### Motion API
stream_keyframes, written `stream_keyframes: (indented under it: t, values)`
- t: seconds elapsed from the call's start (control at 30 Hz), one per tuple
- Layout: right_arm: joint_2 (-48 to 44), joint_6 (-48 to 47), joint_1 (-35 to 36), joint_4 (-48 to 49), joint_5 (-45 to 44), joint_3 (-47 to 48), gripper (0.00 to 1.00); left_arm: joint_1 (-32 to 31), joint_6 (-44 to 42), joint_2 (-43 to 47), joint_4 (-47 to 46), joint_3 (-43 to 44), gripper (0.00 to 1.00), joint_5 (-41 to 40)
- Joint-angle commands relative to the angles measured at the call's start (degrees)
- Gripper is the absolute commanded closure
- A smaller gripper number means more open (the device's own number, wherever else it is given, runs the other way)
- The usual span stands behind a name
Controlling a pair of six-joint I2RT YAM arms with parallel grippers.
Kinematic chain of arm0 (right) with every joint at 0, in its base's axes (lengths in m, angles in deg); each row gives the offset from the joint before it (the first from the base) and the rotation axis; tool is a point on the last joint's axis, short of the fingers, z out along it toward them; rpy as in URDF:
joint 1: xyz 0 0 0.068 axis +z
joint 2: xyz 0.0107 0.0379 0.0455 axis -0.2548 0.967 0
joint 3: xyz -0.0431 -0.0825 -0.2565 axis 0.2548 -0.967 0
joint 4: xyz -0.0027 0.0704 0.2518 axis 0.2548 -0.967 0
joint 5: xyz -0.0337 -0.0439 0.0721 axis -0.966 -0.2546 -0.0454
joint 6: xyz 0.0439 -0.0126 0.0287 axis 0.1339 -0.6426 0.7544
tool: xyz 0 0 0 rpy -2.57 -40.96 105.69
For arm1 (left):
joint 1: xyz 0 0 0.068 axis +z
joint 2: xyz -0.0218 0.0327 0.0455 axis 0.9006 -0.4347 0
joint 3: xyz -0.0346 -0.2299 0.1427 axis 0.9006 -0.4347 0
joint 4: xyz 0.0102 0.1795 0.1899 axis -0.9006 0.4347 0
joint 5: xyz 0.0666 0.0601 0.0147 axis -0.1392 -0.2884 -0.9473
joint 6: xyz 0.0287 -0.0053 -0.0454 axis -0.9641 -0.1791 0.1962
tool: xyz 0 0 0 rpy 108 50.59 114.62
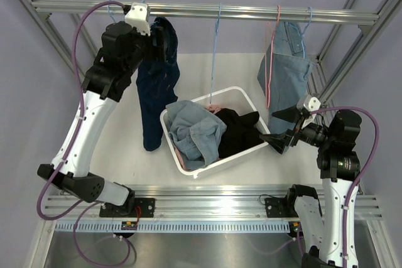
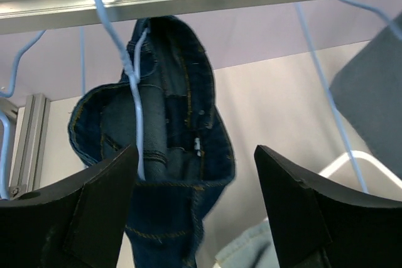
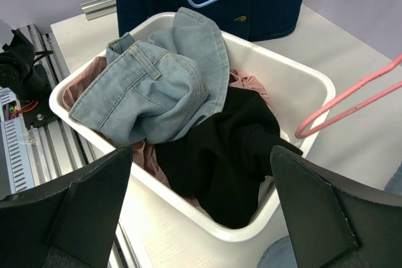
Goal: Remove the skirt from the hanger
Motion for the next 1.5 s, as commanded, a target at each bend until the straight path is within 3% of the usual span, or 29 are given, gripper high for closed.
stream_keyframes:
  t: [0.0, 0.4, 0.67, 0.7, 0.77, 1.47]
  values:
    - [-0.08, -1.24, -0.37, -0.19, 1.51, 1.97, 0.01, 3.11, -0.66, -2.23, -2.00, 4.76, 0.25, 2.07]
    - [0.44, -1.86, -0.37, -0.89, 1.69, 2.14, 0.01, 7.51, -1.53, -8.04, -4.28, 4.59, 0.43, 5.15]
    - [0.53, -1.95, -0.37, -1.06, 1.34, 2.14, 0.01, 7.60, -2.50, -8.48, -7.01, 2.39, 0.79, 6.21]
    - [0.53, -1.95, -0.37, -0.98, 1.34, 2.23, 0.01, 7.60, -2.41, -8.39, -7.53, 2.30, 0.91, 6.47]
    - [0.62, -2.03, -0.37, -1.07, 1.34, 2.23, 0.01, 7.69, -3.99, -7.43, -8.33, 1.86, 1.00, 6.82]
    - [0.88, -1.95, -0.46, -1.06, 1.34, 2.14, 0.01, 7.69, -3.20, 4.08, -18.35, -2.44, 1.00, 8.05]
